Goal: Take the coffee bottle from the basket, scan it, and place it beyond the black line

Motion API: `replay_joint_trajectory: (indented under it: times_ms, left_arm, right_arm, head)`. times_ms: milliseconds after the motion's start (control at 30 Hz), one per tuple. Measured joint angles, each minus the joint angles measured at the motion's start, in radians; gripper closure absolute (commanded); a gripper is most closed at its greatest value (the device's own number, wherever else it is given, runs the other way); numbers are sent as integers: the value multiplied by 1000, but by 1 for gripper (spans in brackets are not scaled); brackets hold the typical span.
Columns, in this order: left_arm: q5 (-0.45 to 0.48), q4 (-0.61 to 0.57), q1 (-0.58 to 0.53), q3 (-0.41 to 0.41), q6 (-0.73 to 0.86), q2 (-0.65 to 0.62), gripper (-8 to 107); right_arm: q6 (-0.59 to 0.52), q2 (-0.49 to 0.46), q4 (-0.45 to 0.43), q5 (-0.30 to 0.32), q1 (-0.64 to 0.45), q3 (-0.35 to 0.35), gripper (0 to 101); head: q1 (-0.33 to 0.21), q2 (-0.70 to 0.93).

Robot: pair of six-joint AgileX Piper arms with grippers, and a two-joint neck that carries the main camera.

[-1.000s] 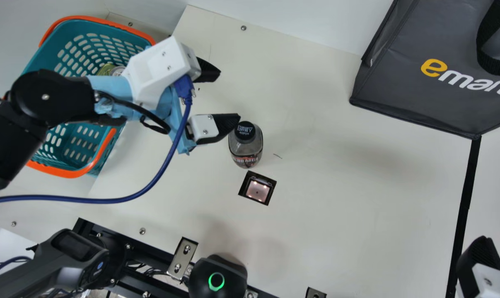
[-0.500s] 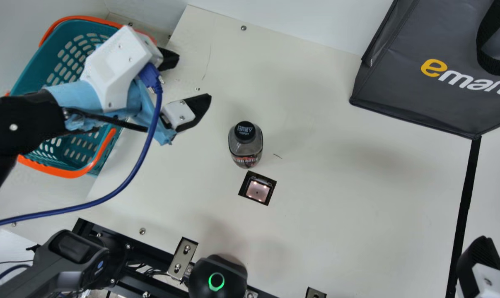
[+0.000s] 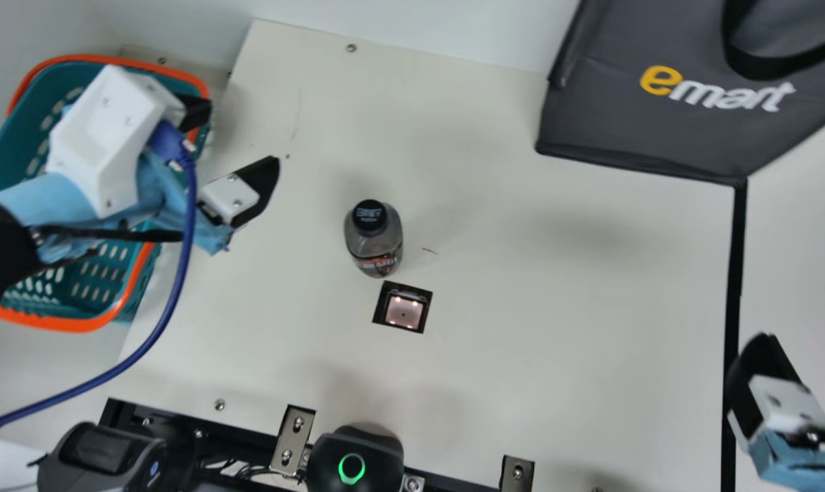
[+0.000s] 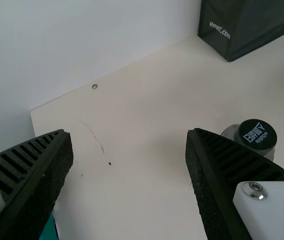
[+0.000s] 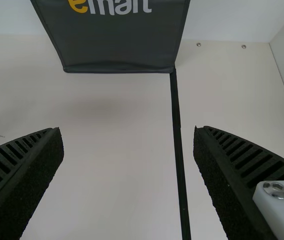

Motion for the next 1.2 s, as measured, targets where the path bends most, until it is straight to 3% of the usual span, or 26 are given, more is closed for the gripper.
replay_joint_trajectory:
  times_ms: [233, 600, 833, 1200]
  left_arm:
    - [30, -27, 2, -5, 18, -5, 9]
    - [74, 14, -51, -8, -57, -37, 9]
    - [66, 134, -120, -25, -194, -38, 9]
    - [72, 414, -295, -70, -511, -15, 9]
  right_arm:
    - [0, 0, 0, 0, 0, 0, 11]
    - [0, 0, 0, 0, 0, 0, 11]
    - [0, 0, 0, 0, 0, 0, 11]
    - [0, 0, 0, 0, 0, 0, 11]
  head:
    - [2, -155]
    - [2, -160]
    - [2, -160]
    - [2, -160]
